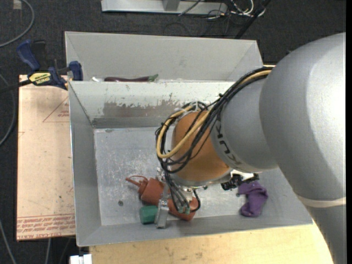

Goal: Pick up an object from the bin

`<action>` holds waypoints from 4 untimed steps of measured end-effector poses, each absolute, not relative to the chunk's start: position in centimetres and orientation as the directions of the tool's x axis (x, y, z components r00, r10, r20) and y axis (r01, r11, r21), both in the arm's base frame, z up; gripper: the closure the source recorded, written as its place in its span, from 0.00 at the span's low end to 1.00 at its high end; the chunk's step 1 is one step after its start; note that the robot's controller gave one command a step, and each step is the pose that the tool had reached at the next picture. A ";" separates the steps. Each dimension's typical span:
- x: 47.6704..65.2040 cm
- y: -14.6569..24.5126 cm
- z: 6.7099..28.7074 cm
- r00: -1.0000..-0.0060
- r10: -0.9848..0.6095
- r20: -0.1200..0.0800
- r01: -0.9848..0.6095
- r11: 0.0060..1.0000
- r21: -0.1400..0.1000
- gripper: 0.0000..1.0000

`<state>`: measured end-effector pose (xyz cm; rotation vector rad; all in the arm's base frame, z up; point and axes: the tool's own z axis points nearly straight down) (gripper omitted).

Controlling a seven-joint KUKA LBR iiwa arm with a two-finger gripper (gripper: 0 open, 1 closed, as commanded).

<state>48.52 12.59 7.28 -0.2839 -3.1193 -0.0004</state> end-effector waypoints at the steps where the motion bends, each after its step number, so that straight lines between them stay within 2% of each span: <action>1: 48.6 13.2 7.0 -0.963 0.270 0.001 0.270 0.963 0.003 1.00; 3: 48.5 13.2 7.2 -0.963 0.270 0.004 0.270 0.963 0.001 1.00; 4: 48.3 13.2 9.3 -0.963 0.270 0.010 0.270 0.963 -0.002 1.00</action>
Offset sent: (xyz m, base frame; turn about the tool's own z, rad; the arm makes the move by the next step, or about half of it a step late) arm 0.0000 0.0000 0.0000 0.0000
